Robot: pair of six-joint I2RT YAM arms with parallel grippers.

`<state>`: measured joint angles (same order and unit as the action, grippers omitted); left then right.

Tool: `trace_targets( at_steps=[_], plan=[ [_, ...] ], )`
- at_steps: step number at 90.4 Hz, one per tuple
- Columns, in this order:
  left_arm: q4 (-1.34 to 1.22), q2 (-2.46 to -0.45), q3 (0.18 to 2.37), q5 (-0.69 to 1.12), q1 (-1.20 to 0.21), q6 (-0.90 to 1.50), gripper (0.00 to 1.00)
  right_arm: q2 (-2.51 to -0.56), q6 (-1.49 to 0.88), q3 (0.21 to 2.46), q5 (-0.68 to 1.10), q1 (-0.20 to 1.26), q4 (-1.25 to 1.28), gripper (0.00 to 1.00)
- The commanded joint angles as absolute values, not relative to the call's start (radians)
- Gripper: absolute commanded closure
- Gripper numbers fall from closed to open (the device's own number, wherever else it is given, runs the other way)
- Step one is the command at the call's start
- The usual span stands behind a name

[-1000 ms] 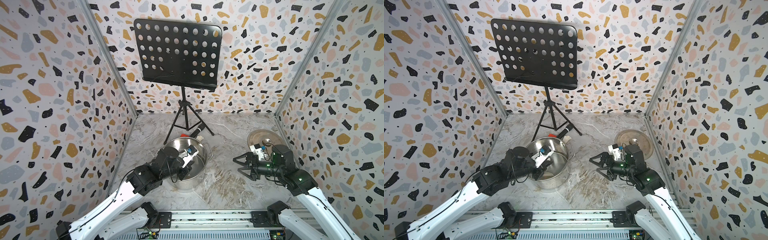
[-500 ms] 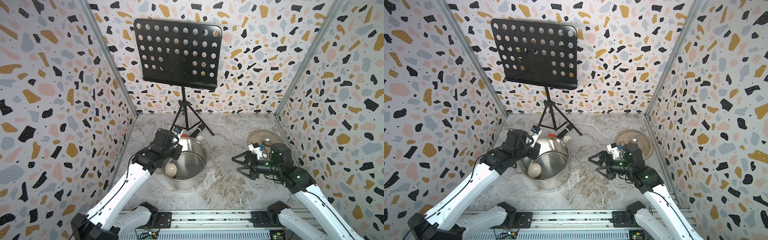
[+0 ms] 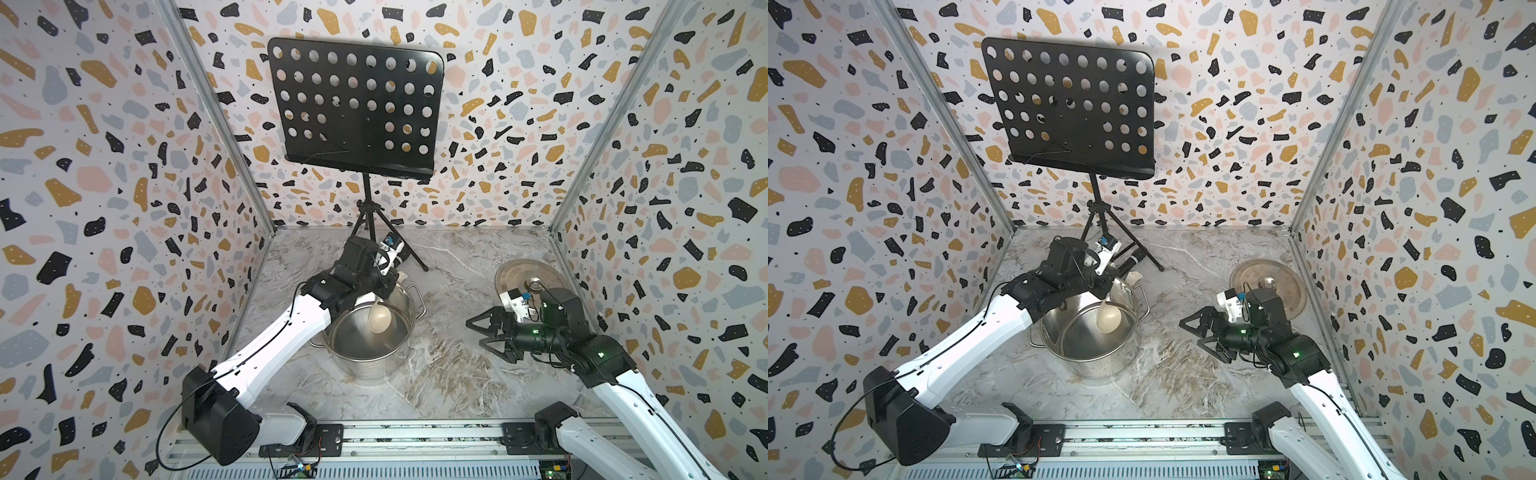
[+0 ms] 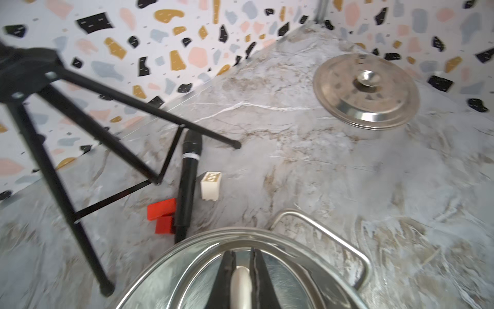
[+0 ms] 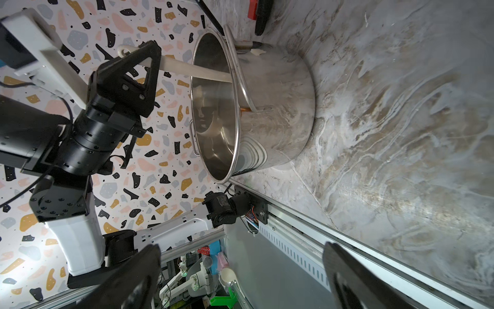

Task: Stir the soup with a spoon
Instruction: Stir the soup in the pan with a stick.

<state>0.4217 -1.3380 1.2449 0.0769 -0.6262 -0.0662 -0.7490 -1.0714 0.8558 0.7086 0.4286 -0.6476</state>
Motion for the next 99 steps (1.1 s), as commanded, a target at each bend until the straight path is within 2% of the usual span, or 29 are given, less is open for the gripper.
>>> trace_targets(
  at_steps=[1,18,39,55,64,79,99],
  plan=[
    [0.372,-1.326,1.294,0.143,-0.703,-0.088,1.0,-0.72,-1.047,0.887,0.688,0.432,-0.681,0.0],
    [0.438,-1.206,1.206,0.169,-0.821,-0.09,1.0,-0.71,-1.048,0.88,0.681,0.432,-0.685,0.0],
    [0.577,-0.975,1.026,0.249,-0.867,-0.072,1.0,-0.727,-1.041,0.875,0.688,0.432,-0.677,0.0],
    [0.671,-0.845,0.944,0.119,-0.862,-0.064,1.0,-0.752,-1.033,0.877,0.703,0.432,-0.663,0.0],
    [0.701,-0.817,0.941,0.052,-0.81,-0.041,1.0,-0.764,-1.032,0.878,0.711,0.433,-0.654,0.0],
    [0.744,-0.821,0.97,-0.009,-0.637,0.004,1.0,-0.782,-1.029,0.88,0.728,0.433,-0.64,0.0],
    [0.675,-0.915,1.035,-0.104,-0.492,-0.03,1.0,-0.791,-1.022,0.891,0.741,0.432,-0.64,0.0]
  ],
)
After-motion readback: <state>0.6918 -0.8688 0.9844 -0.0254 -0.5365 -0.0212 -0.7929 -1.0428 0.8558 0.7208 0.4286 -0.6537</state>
